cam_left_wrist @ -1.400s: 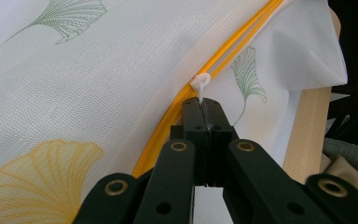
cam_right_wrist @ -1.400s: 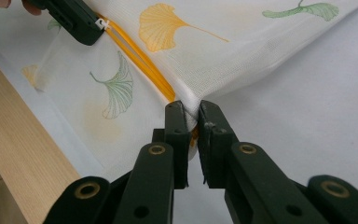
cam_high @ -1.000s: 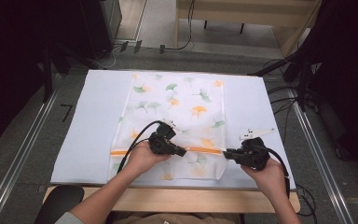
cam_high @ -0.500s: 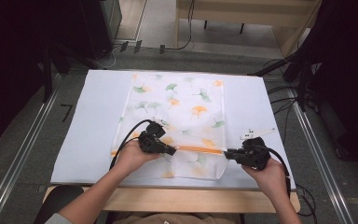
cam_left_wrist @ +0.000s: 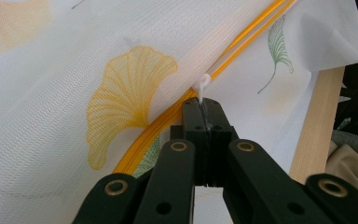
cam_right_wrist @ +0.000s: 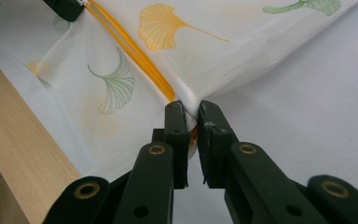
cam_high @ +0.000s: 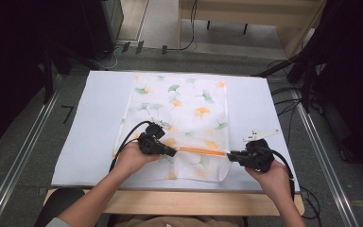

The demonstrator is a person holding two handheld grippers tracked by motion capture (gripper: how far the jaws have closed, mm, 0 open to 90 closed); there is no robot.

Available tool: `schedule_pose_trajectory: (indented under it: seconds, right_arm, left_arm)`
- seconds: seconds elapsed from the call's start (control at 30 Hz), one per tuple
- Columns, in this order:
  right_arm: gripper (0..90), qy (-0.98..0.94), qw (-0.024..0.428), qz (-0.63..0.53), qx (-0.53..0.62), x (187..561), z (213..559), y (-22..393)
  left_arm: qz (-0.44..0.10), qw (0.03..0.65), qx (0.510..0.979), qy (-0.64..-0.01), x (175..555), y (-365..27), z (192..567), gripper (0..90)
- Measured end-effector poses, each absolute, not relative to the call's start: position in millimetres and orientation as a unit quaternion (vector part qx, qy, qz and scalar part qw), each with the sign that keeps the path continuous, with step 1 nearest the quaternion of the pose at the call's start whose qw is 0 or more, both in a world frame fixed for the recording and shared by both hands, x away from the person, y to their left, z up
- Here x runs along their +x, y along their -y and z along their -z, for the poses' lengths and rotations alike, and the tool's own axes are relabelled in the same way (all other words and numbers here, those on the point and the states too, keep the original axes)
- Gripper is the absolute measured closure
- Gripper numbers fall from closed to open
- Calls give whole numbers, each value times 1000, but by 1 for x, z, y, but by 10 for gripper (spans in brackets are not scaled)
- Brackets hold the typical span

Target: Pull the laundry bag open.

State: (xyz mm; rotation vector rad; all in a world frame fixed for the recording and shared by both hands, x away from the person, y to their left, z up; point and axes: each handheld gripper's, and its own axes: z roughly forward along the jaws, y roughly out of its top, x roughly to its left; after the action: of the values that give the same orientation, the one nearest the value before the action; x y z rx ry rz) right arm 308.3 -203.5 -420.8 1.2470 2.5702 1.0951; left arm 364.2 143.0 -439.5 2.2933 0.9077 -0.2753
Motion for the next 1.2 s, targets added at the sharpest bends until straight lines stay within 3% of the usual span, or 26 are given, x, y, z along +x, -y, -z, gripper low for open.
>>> schedule_pose_trajectory:
  seconds: [1.2]
  right_arm:
    - [849, -842, 41, -357, 403, 309, 421, 203]
  left_arm:
    - [113, 320, 872, -353, 367, -151, 440, 900]
